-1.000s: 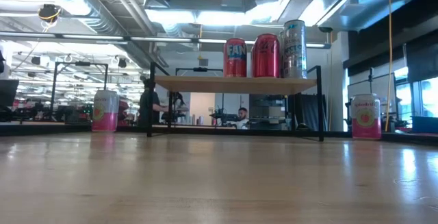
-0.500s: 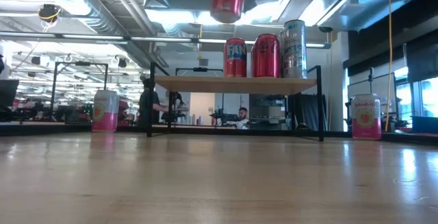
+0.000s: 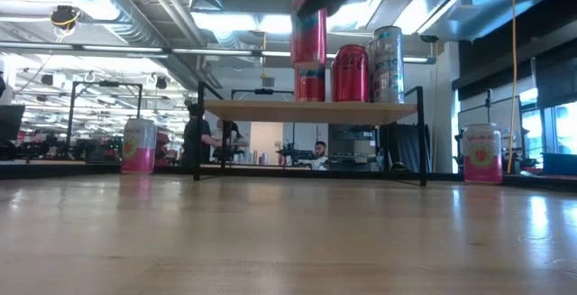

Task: Place canned beverage on shelf
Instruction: Put the red soda can on the shelf aligned with the other red soda can

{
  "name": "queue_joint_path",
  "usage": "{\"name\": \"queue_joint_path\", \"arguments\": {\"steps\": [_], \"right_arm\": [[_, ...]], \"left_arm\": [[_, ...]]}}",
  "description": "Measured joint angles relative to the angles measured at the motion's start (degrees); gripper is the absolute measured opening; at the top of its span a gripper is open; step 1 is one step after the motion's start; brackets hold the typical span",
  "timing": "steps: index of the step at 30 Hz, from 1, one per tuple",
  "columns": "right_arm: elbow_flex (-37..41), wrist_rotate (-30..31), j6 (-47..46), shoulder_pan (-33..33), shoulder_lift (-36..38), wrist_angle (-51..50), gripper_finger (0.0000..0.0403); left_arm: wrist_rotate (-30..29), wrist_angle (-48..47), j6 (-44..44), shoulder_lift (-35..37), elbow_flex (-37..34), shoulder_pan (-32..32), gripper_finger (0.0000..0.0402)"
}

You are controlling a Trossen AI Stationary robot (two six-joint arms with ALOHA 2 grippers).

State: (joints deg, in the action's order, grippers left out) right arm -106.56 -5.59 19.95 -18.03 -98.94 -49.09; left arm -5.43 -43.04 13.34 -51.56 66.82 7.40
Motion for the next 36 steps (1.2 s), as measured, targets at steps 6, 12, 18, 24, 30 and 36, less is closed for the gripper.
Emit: {"name": "queue_joint_path", "arguments": {"steps": [6, 12, 18, 24, 30, 36], "right_arm": [[0.06, -4.65, 6.46, -2.66, -3.89, 0.15, 0.0272], [0.11, -5.49, 10.41, -3.13, -5.67, -0.12, 0.0272], [0.11, -1.75, 12.36, -3.02, -5.91, -0.18, 0.0272], [0.11, -1.23, 12.47, -3.09, -5.97, -0.45, 0.0272], [0.03, 0.01, 12.05, -3.11, -7.53, -0.14, 0.0272], [0.02, 1.26, 11.81, -3.05, -7.58, -0.05, 0.0272]], "left_arm": [[-0.02, 0.20, 5.19, -0.19, 0.00, 0.00, 0.0142], [-0.02, 0.22, 6.21, -0.19, 0.00, 0.00, 0.0142], [-0.02, 0.22, 6.23, -0.23, 0.00, 0.02, 0.0142], [-0.02, 0.22, 5.77, -0.21, 0.00, 0.02, 0.0142], [0.47, 0.22, 5.62, -0.21, 0.00, 0.02, 0.0142], [0.61, 0.19, 5.60, -0.16, 0.00, 0.02, 0.0142]]}}
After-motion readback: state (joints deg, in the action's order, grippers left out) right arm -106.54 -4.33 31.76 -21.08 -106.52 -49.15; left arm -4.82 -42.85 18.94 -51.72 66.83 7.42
